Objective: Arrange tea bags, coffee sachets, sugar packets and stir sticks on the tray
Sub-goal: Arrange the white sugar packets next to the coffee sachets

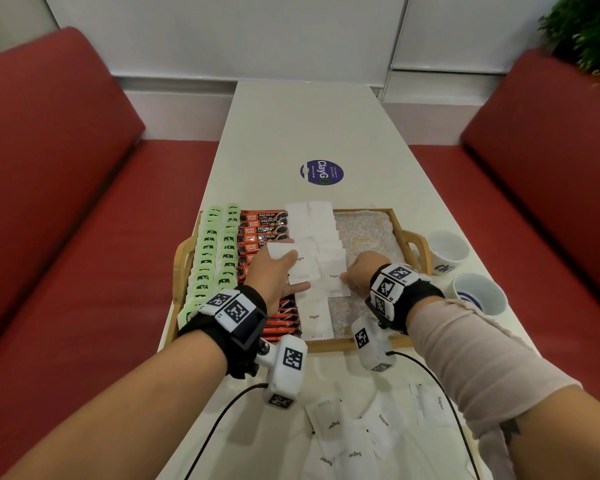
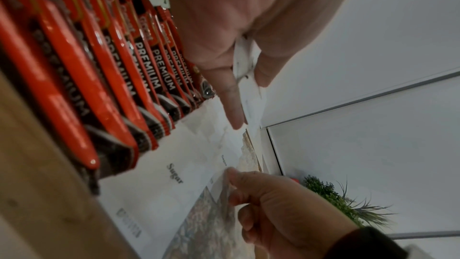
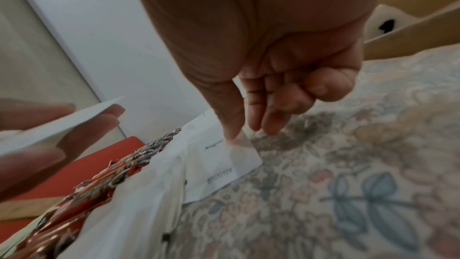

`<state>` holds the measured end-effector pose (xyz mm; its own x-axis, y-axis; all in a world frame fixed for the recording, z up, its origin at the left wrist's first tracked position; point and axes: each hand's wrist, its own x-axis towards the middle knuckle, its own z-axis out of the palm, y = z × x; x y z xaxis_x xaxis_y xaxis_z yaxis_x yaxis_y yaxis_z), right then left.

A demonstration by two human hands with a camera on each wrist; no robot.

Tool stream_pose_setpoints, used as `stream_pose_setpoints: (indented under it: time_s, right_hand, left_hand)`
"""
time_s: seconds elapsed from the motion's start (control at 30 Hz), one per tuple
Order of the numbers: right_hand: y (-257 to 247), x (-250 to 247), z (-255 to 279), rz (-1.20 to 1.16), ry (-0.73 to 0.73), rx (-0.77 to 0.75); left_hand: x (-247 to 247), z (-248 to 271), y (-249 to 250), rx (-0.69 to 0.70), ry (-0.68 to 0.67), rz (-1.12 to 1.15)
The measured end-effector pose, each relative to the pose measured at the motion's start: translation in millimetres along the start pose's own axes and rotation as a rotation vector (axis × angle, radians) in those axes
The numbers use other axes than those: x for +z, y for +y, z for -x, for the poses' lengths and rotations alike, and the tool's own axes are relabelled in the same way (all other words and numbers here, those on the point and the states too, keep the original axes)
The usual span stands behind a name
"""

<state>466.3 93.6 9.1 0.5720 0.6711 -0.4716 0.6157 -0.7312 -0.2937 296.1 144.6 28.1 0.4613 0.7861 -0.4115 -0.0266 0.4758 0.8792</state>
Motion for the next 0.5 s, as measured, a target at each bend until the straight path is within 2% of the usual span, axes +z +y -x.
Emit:
stream_pose_setpoints:
  time_s: [0.07,0.13,0.27,0.37,0.5]
  right_hand:
    - [0,-1,4,-0.06,0.08,-0.063]
    - [-2,-3,12,-0.224,0.143,-0.177]
    - [-9,-8,35,-0.509,0.078,-0.356]
    - [-9,-12,46,-0.592,0.065,-0.417]
    - [-6,-13,52,-0.644,0.247,-0.423]
  left_hand:
    - [-1,1,-1,0.02,0.027,-0.037]
    - [-2,2,-2,0.041,0.042,-0.066]
    - [1,8,-5,0.073,0.05,-0.097]
    - [4,13,-8,0.091,0.037,-0.106]
    - [8,19,-8,0.116,0.067,-0.066]
